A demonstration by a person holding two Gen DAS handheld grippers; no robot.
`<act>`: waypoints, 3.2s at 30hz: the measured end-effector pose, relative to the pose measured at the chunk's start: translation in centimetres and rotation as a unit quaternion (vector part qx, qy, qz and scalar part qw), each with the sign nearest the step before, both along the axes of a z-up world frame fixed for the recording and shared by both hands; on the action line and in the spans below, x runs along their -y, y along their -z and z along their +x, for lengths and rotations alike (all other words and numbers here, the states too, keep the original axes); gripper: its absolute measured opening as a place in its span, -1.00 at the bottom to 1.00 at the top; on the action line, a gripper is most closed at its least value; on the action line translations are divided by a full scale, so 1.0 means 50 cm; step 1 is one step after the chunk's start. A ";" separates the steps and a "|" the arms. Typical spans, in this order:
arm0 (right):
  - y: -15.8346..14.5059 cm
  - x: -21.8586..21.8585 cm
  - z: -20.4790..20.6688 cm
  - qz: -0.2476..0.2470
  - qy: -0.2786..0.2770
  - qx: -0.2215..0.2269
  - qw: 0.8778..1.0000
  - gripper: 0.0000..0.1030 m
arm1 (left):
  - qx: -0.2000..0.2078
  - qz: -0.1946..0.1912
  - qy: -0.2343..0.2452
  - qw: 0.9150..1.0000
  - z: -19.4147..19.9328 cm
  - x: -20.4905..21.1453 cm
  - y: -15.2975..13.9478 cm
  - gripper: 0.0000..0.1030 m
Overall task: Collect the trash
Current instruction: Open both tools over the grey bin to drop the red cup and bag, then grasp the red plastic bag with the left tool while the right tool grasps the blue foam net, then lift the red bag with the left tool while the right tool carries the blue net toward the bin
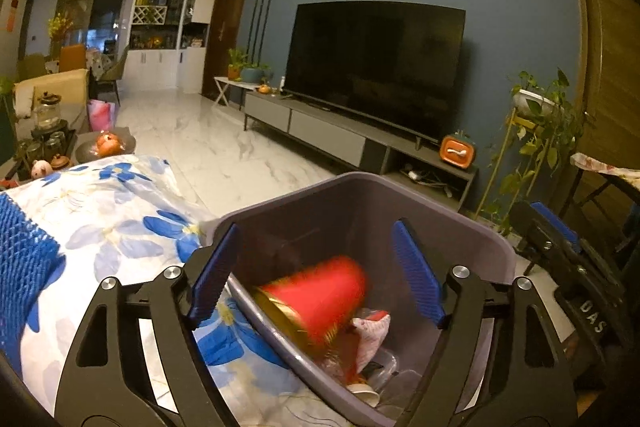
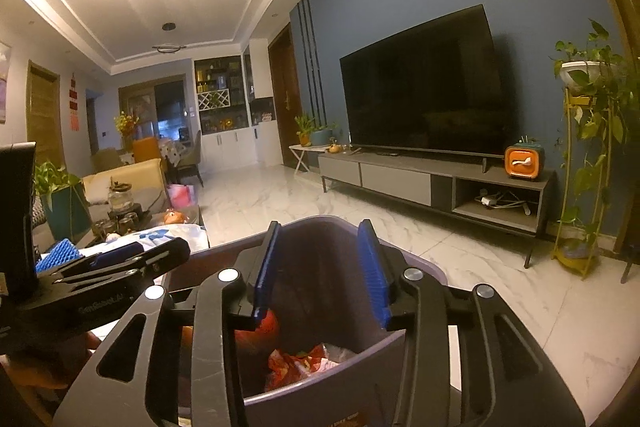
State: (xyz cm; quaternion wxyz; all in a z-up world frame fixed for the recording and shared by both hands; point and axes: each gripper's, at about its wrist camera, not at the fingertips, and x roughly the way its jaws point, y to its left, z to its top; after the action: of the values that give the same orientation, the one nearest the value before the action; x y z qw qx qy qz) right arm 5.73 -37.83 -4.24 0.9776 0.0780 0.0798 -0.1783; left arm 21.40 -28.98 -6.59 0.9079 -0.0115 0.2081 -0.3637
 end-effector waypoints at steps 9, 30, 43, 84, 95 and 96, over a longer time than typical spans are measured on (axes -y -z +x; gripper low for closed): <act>-0.003 -0.040 -0.021 0.002 -0.022 -0.001 1.000 0.06 | -0.005 0.020 -0.076 0.997 -0.024 -0.081 -0.013 0.64; -0.015 -0.296 0.033 0.007 -0.163 0.017 0.986 0.73 | 0.010 0.030 -0.307 0.951 -0.165 -0.485 -0.042 0.71; -0.001 -0.444 0.066 -0.031 -0.200 0.026 0.979 0.73 | -0.011 0.029 -0.376 0.926 -0.205 -0.636 -0.013 0.71; 0.034 -0.532 0.179 -0.024 -0.298 -0.092 0.950 0.21 | -0.035 -0.001 -0.330 0.943 -0.176 -0.692 0.005 -0.55; 0.048 -0.584 0.285 -0.015 -0.290 -0.157 0.944 -0.38 | -0.016 -0.011 -0.406 0.914 -0.182 -0.793 -0.023 -0.54; 0.052 -0.584 0.293 -0.013 -0.287 -0.164 0.944 -0.55 | -0.016 -0.010 -0.405 0.914 -0.182 -0.792 -0.022 -0.54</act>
State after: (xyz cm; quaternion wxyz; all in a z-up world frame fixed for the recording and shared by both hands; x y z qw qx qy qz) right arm 20.39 -8.63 -6.83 0.9616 0.0085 0.2561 0.0984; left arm 12.31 10.63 -5.49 0.9737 -0.1099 0.1965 0.0338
